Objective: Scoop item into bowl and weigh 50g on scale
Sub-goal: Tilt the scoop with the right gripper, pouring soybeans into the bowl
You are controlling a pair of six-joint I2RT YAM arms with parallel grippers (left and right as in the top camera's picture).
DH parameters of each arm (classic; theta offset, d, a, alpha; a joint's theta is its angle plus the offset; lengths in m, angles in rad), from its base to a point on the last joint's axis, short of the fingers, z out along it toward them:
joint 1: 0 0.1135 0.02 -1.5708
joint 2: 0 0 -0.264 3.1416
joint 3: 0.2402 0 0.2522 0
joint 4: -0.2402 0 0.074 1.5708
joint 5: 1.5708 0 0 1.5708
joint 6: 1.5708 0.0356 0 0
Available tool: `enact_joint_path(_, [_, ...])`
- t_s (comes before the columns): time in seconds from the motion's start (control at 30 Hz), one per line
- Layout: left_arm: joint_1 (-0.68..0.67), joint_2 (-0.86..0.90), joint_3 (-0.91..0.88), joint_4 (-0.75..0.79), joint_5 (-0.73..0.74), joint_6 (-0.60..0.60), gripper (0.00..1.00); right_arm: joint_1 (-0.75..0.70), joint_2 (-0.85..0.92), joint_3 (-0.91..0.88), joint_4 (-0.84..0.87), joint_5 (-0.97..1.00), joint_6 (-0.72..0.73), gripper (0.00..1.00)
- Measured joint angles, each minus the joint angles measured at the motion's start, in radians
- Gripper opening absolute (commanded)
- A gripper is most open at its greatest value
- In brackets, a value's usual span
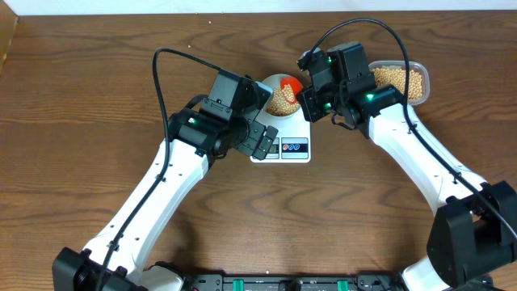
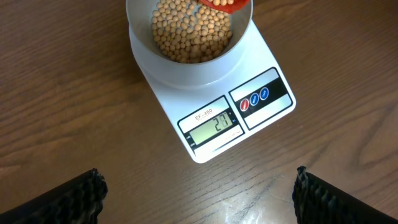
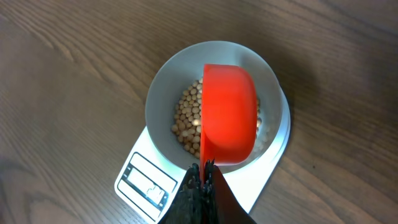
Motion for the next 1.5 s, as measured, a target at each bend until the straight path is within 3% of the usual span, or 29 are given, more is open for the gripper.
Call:
enact_joint_path(0.33, [0.000,0.000,0.000,0.000,0.000,0.000,0.98,0.002,0.000,0.000,0.003,0.000,-0.010,0.01])
enact_joint_path(0.77, [0.000,0.000,0.000,0.000,0.000,0.000,0.98,0.002,0.000,0.000,0.043,0.000,-0.154,0.01])
enact_joint_path(1.5, [0.000,0.000,0.000,0.000,0.000,0.000,0.98,0.005,0.000,0.000,0.017,0.000,-0.510,0.01])
